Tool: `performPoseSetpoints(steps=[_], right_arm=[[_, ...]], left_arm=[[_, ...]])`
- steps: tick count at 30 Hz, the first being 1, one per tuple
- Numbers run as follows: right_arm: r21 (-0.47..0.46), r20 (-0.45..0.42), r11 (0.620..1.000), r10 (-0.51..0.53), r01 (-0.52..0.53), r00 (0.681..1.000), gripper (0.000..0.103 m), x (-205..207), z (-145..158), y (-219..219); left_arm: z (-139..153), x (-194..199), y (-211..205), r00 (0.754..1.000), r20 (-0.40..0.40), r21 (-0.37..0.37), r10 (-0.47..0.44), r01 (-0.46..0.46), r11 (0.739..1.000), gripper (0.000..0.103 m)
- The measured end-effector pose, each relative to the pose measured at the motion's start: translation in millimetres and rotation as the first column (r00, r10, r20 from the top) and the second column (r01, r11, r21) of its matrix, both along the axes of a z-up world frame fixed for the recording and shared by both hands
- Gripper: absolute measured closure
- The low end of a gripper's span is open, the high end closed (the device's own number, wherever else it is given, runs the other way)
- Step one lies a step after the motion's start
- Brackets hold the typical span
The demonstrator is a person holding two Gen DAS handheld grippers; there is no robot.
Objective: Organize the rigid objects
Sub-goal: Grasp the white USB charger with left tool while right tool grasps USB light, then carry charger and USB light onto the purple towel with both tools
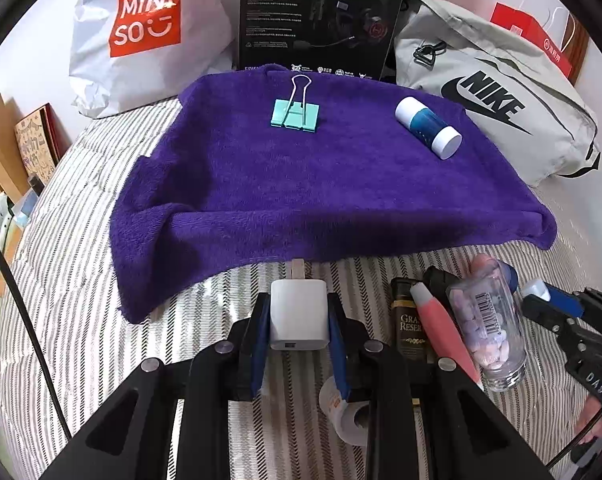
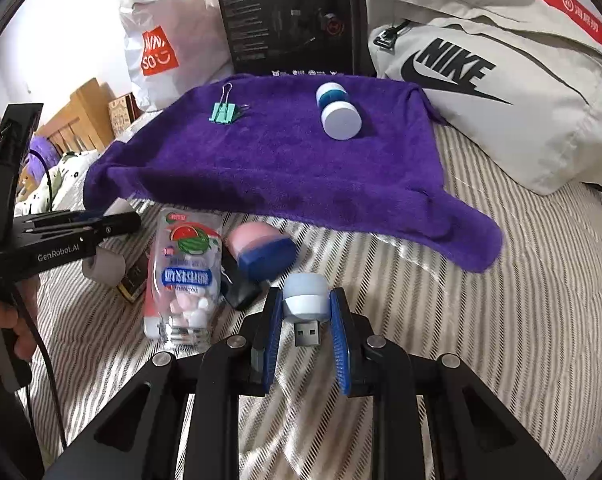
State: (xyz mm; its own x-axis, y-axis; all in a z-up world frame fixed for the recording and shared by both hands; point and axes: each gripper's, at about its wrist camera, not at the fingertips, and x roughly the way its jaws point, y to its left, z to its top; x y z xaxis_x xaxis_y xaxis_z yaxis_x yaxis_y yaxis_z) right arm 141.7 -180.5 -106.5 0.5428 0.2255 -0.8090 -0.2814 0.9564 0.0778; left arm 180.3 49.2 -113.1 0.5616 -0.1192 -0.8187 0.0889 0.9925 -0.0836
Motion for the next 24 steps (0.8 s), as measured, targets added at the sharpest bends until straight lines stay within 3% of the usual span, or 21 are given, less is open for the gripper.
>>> performPoseSetpoints(steps=[11,24], right_arm=[[0.005,-0.014,1.000,-0.006,0.007,1.000,0.079,-3.9,-0.2,-4.8],[0.052,-0.008,0.998,-0.018,0.019,1.000,0.079,-6.8,12.6,-20.0]], left_arm=[[5.3,-7.2,14.5,1.000,0.008,-0.067,-0.013,0.014,0.998,0.078],[19.9,-20.4,22.0,0.999,0.034,-0.077,-0.026,0.029,0.997,0.078]])
